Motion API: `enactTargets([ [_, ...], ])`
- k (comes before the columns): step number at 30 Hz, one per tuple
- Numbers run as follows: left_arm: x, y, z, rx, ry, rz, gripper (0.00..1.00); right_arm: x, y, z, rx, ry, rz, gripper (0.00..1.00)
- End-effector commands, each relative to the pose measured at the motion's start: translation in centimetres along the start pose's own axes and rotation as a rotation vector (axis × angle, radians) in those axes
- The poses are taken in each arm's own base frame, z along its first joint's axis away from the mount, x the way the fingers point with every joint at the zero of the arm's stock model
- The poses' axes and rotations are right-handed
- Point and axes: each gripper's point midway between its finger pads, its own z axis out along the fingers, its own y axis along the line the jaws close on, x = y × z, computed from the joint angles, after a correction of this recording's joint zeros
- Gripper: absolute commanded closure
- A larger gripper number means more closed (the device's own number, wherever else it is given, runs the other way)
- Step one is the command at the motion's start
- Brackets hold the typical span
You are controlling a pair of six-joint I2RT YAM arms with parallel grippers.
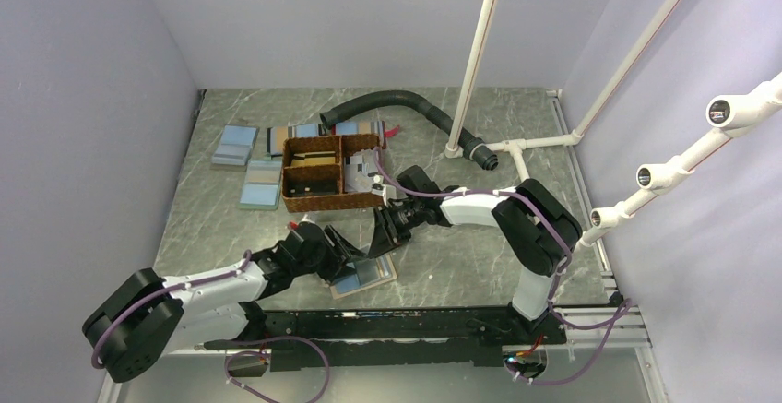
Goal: Take the credit cards out of the card holder
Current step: Remove the credit card from the card holder.
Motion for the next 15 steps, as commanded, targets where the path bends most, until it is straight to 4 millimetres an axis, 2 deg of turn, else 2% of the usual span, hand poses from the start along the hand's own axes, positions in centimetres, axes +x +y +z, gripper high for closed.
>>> enactTargets([
  [1, -0.6, 0.8, -0.1, -0.018, -0.036, -0.03, 0.38, -1.1, 2.5, -0.1, -0.081, -0.006, -0.018, 0.7],
  [15, -0.9, 0.4, -0.4, 0.018, -0.056, -0.034, 0.35, -1.7, 4.7, 0.2, -0.149, 0.011, -0.03, 0.72],
])
